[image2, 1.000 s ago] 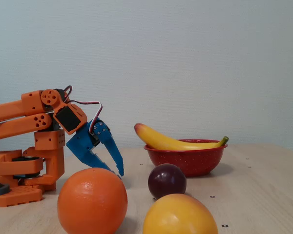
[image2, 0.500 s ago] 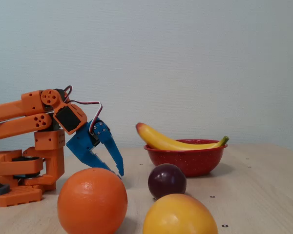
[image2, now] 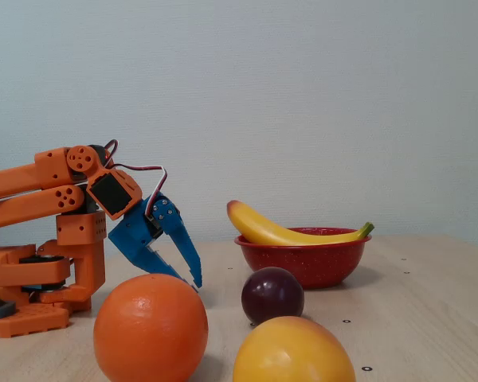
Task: Put banana in the red bowl.
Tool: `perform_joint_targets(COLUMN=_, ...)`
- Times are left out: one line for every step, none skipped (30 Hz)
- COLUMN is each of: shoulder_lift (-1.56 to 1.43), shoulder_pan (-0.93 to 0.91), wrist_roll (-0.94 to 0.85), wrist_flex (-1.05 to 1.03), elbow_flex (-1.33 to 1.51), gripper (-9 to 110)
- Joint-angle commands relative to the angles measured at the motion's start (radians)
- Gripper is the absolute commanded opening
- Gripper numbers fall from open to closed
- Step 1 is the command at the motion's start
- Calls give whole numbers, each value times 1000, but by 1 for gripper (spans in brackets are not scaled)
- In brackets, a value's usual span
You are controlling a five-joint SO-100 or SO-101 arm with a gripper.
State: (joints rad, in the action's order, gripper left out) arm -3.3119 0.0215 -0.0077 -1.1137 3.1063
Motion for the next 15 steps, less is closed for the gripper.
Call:
perform_joint_targets(shoulder_lift=-20, shoulder_pan=9, wrist_roll=-6, wrist_flex=52, elbow_flex=17, gripper=0)
perform_joint_targets(shoulder_lift=-20, shoulder_pan=9, wrist_roll=-6, wrist_flex=52, elbow_flex=17, gripper=0)
perform_joint_targets(shoulder_lift=-20, shoulder_pan=9, wrist_roll=-6, wrist_flex=52, elbow_flex=17, gripper=0)
perform_joint_targets(shoulder_lift=-20, shoulder_pan=9, wrist_roll=-6, wrist_flex=52, elbow_flex=17, gripper=0)
perform_joint_targets(shoulder_lift=-20, shoulder_pan=9, wrist_roll=-6, wrist_flex=52, elbow_flex=17, gripper=0)
perform_joint_targets(shoulder_lift=-20, shoulder_pan=9, wrist_roll=-6, wrist_flex=52, elbow_flex=17, gripper=0)
perform_joint_targets(shoulder_lift=-20, shoulder_pan=9, wrist_roll=-6, wrist_flex=52, elbow_flex=17, gripper=0)
perform_joint_targets(shoulder_lift=-20, shoulder_pan=9, wrist_roll=-6, wrist_flex=52, elbow_flex=17, gripper=0)
perform_joint_targets(shoulder_lift=-20, shoulder_pan=9, wrist_roll=-6, wrist_flex=52, elbow_flex=17, gripper=0)
perform_joint_targets(shoulder_lift=-20, shoulder_pan=9, wrist_roll=-6, wrist_flex=52, elbow_flex=17, gripper=0)
perform_joint_targets(shoulder_lift=-20, shoulder_pan=9, wrist_roll=-6, wrist_flex=52, elbow_flex=17, gripper=0)
perform_joint_targets(shoulder_lift=-20, shoulder_pan=9, wrist_roll=-6, wrist_flex=52, elbow_flex=17, gripper=0)
perform_joint_targets(shoulder_lift=-20, shoulder_pan=9, wrist_roll=-6, wrist_flex=52, elbow_flex=17, gripper=0)
perform_joint_targets(shoulder_lift=-20, shoulder_pan=9, wrist_roll=-6, wrist_flex=52, elbow_flex=17, gripper=0)
perform_joint_targets(shoulder_lift=-20, shoulder_pan=9, wrist_roll=-6, wrist_flex=52, elbow_flex=17, gripper=0)
